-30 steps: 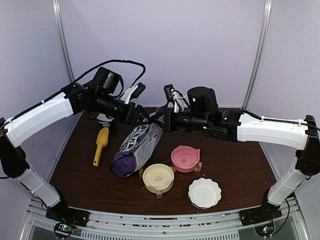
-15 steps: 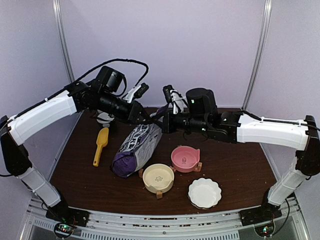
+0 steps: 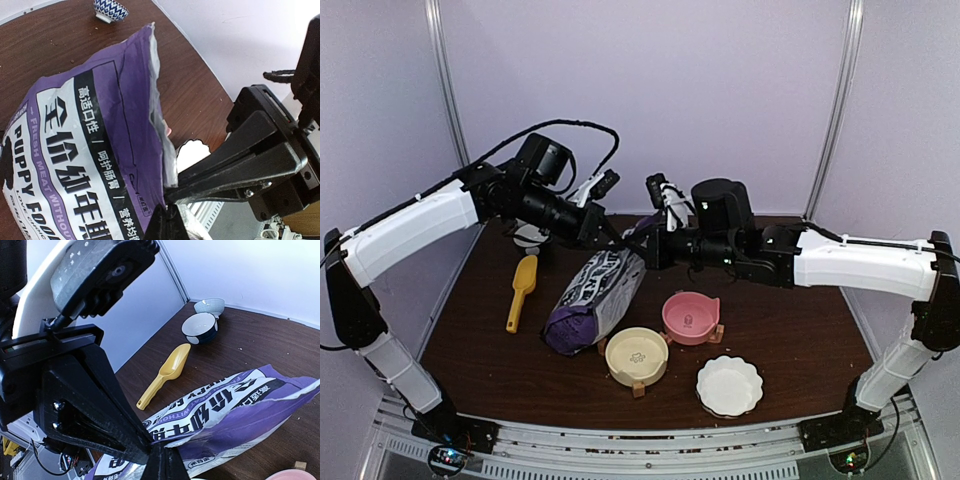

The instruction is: Serve the pet food

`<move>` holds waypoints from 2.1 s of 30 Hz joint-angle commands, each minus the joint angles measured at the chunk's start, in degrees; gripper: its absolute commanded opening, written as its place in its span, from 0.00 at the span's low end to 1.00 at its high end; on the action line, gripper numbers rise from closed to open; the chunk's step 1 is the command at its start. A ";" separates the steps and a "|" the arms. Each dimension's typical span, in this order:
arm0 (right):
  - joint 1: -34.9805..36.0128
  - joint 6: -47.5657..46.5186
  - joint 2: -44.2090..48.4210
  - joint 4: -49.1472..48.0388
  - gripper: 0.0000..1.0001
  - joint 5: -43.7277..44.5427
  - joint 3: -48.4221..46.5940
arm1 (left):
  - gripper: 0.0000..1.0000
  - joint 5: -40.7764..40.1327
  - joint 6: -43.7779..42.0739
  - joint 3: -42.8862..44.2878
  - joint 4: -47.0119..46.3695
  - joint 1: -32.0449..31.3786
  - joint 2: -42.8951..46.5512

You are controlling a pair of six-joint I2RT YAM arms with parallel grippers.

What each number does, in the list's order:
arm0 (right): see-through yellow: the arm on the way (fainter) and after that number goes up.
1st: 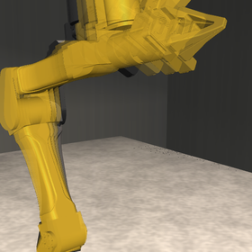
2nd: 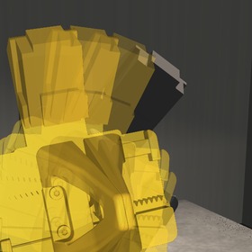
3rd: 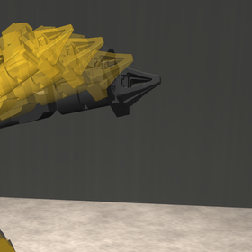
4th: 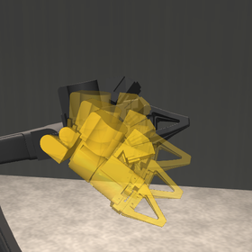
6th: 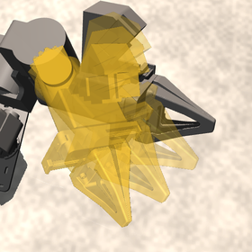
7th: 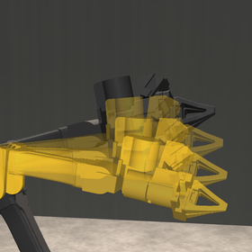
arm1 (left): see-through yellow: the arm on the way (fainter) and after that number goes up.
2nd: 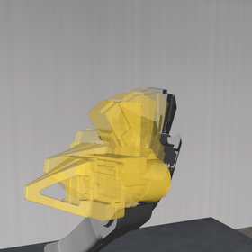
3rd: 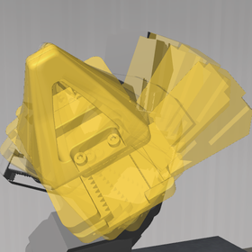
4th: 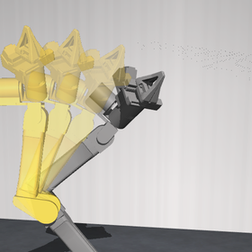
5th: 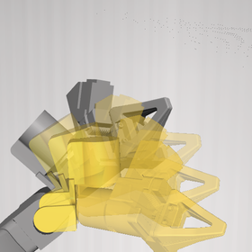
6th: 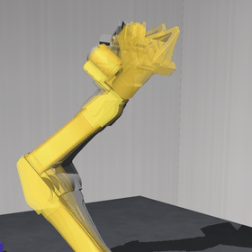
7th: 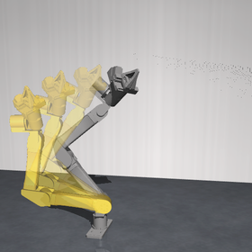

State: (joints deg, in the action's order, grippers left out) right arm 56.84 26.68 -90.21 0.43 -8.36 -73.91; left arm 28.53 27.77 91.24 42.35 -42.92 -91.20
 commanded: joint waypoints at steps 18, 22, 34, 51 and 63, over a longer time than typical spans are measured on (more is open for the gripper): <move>1.55 8.98 0.90 18.02 0.00 7.84 -5.19 | 0.00 -10.99 -2.28 -1.68 -5.70 -0.74 3.28; 1.56 9.62 1.28 19.40 0.00 8.42 -5.49 | 0.00 -11.30 -2.37 -1.85 -5.72 -0.72 3.45; 1.67 9.22 3.38 13.33 0.00 5.58 -2.58 | 0.39 -1.18 -0.83 -0.09 -8.18 -1.58 0.73; 2.16 7.74 4.87 12.10 0.00 5.82 -1.46 | 0.23 -4.38 -2.19 4.11 0.82 -2.59 -4.29; 2.19 7.28 5.39 11.47 0.00 6.14 -1.43 | 0.15 -0.19 -3.29 4.47 3.97 -3.69 -6.79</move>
State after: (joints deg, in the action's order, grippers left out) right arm 58.43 34.70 -87.13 14.02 -2.66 -75.37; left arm 26.48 26.00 95.15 43.48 -45.76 -96.36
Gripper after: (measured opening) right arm 0.017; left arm 0.176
